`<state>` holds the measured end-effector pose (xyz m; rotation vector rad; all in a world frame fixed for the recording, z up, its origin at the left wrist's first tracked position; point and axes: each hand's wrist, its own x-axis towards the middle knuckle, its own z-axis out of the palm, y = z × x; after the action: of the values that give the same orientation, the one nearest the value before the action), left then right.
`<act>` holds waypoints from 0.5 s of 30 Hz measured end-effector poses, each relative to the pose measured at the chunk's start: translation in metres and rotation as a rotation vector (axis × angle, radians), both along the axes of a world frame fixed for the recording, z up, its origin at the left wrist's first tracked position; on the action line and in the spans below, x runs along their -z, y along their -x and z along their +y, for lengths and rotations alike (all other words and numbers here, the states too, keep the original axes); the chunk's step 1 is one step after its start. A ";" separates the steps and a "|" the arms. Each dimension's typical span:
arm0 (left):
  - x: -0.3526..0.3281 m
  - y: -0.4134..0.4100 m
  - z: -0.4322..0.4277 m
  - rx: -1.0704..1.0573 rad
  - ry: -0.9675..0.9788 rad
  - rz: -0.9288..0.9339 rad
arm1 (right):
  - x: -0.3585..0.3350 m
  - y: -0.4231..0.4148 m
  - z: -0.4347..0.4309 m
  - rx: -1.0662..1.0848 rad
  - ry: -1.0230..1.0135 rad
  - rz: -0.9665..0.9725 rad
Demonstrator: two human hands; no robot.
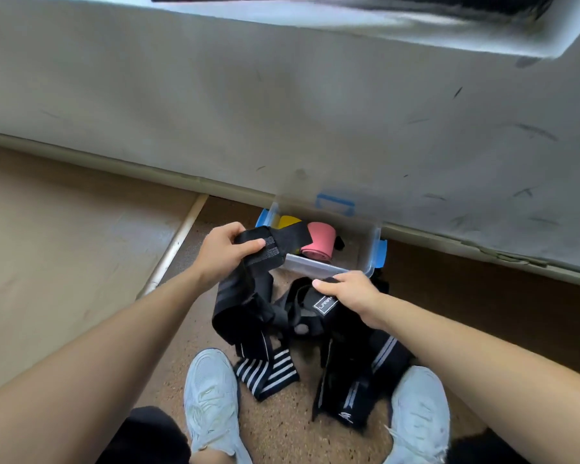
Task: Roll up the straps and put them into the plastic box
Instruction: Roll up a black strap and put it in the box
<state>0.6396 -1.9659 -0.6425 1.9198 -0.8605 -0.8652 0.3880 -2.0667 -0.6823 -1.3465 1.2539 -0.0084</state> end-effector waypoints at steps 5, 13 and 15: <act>-0.054 0.005 -0.019 0.070 0.023 0.079 | -0.081 0.019 -0.036 -0.304 0.247 -0.026; -0.142 0.011 -0.030 0.025 0.105 0.007 | -0.193 0.051 -0.054 -0.307 0.489 -0.269; -0.160 0.013 -0.030 -0.008 0.113 -0.012 | -0.217 0.053 -0.051 -0.258 0.556 -0.355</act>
<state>0.6267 -1.9963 -0.4821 1.8302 -0.8894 -0.7847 0.3352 -2.1172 -0.4654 -1.8796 0.7932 -0.4243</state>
